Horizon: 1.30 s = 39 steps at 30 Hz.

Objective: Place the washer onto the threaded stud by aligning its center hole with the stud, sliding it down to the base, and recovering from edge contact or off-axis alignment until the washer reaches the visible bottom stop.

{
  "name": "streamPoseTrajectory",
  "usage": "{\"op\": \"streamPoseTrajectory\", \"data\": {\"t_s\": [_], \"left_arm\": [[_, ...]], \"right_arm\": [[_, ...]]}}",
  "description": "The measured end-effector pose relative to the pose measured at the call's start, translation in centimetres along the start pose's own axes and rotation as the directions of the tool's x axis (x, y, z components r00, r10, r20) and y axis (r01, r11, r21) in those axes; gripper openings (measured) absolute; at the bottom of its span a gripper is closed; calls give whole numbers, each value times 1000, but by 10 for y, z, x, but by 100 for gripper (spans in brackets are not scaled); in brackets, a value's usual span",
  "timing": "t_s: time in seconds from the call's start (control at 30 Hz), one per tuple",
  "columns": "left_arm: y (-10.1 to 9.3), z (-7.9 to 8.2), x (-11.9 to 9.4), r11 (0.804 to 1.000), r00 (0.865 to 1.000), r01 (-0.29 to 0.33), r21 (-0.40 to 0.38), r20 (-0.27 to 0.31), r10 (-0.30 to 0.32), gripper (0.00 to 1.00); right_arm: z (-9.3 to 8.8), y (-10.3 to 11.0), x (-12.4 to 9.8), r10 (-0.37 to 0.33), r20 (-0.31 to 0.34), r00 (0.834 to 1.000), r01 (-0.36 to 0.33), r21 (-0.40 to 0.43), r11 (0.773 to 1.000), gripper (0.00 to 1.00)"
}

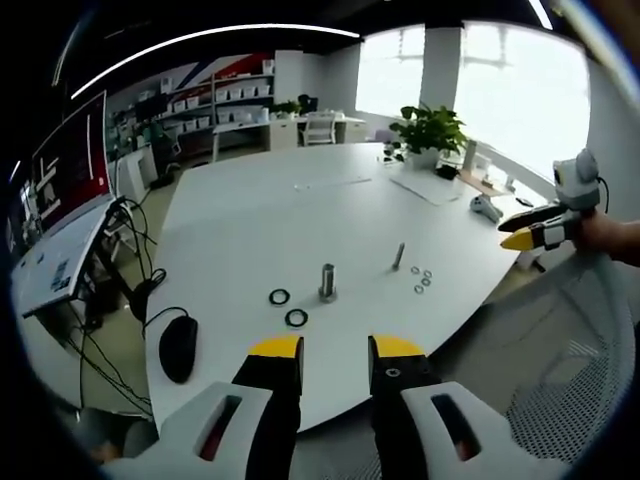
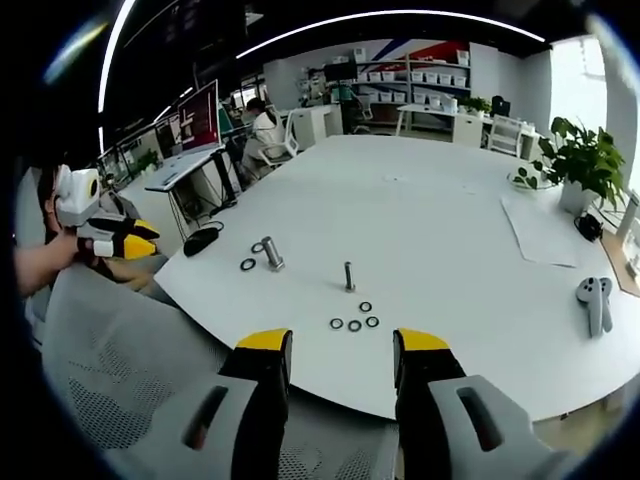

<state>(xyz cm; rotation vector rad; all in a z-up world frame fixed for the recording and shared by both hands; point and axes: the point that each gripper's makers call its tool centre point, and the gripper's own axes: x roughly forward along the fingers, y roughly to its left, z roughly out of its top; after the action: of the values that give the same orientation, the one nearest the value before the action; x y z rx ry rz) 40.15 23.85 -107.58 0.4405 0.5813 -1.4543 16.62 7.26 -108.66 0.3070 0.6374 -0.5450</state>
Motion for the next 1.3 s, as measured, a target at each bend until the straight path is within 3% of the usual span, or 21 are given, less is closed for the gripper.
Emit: {"op": "streamPoseTrajectory", "data": {"t_s": [0.27,1.3], "left_arm": [[4,-1,0,1000,1000,-9,-8,0,9,23],[6,-9,3,1000,999,-11,-3,-38,11,23]], "right_arm": [[-4,7,2,25,-27,999,-25,-9,1000,44],[-6,7,5,35,-29,999,-35,-5,999,48]]}}
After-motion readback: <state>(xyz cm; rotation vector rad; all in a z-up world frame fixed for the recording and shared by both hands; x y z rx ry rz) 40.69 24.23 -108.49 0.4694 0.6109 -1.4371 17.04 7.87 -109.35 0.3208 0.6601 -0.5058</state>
